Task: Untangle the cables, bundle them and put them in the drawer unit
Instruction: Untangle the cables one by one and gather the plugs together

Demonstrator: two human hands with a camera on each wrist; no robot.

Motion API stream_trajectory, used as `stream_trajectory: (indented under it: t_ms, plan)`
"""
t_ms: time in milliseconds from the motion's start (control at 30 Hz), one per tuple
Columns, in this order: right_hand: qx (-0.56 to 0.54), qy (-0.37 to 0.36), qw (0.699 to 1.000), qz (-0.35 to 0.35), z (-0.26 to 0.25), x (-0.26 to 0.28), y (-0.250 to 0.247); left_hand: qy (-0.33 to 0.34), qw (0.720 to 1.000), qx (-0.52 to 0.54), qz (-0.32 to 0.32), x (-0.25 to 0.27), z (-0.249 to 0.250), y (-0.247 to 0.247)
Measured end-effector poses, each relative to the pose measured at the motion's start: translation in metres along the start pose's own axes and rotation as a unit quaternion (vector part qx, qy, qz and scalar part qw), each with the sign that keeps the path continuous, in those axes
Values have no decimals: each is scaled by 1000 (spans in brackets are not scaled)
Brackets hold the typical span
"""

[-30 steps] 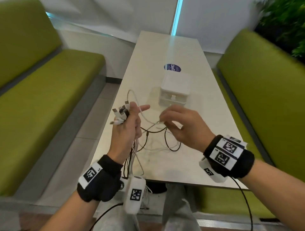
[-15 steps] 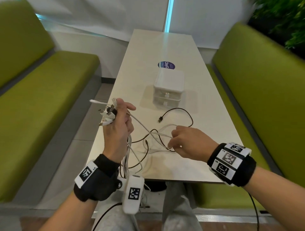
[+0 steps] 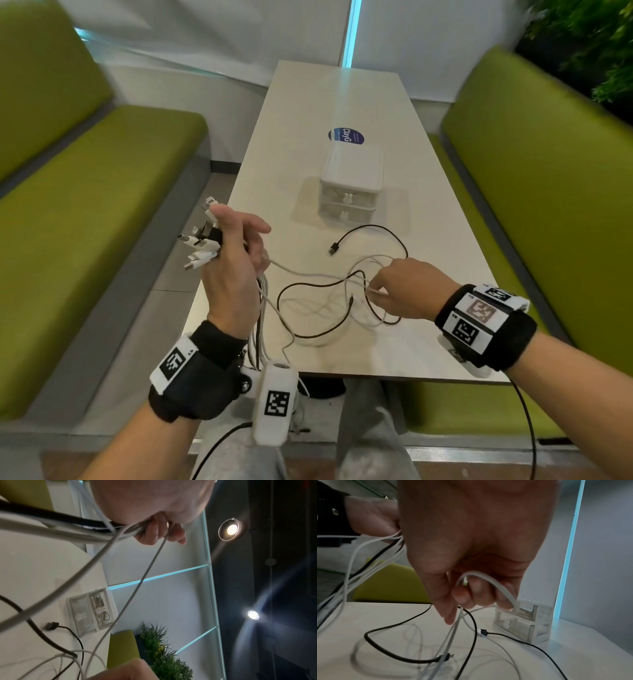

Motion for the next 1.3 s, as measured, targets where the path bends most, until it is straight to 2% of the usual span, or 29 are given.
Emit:
stream_trajectory:
  t_ms: [100, 200, 300, 367, 567, 667, 733, 800, 867, 933, 1000, 1033, 1133, 1233, 1300]
  plan:
    - [24, 64, 997, -21, 13, -5, 7, 24, 999, -30, -1, 1, 2, -3]
    - [3, 96, 995, 11, 23, -12, 7, 66, 994, -85, -24, 4, 1, -1]
    - [-82, 112, 989, 59, 27, -17, -5, 57, 994, -54, -73, 6, -2, 3]
    - [-53, 123, 987, 86, 29, -17, -20, 37, 994, -12, -99, 6, -3, 4]
    - [58, 136, 976, 163, 26, -13, -69, 21, 995, -43, -83, 5, -4, -2]
    - [127, 176, 966, 138, 32, -15, -84, 21, 994, -72, -77, 5, -4, -6]
    - [162, 194, 956, 151, 41, -18, -92, 18, 994, -79, -69, 5, -3, -10]
    - [140, 227, 947, 178, 54, -19, -95, 16, 995, -80, -62, 5, -3, -14]
    - [48, 250, 951, 176, 65, -18, -94, 15, 995, -81, -63, 4, -2, -18]
    - [-71, 216, 960, 164, 67, -19, -89, 12, 993, -85, -76, 4, -3, -17]
    - [-162, 151, 956, 192, 55, -20, -85, 0, 990, -102, -101, 5, -6, -12]
    - [-170, 110, 955, 216, 45, -18, -84, -6, 988, -111, -111, 6, -8, -9]
    - [-75, -51, 956, 278, 5, -12, -78, -7, 983, -115, -140, 9, -13, 0]
    - [-85, -136, 947, 279, -26, -1, -65, -3, 982, -129, -137, 8, -16, 4]
    - [-95, -176, 946, 254, -41, 6, -53, -13, 984, -125, -129, 7, -15, 5]
Point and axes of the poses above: each hand's wrist, its own x-axis away from the middle knuckle, its own y-axis out of the palm, z = x × y, the point moved 3 cm from there along -x, towards the middle knuckle, and after that the axes turned 3 degrees about -y, right-handed, at the moved point
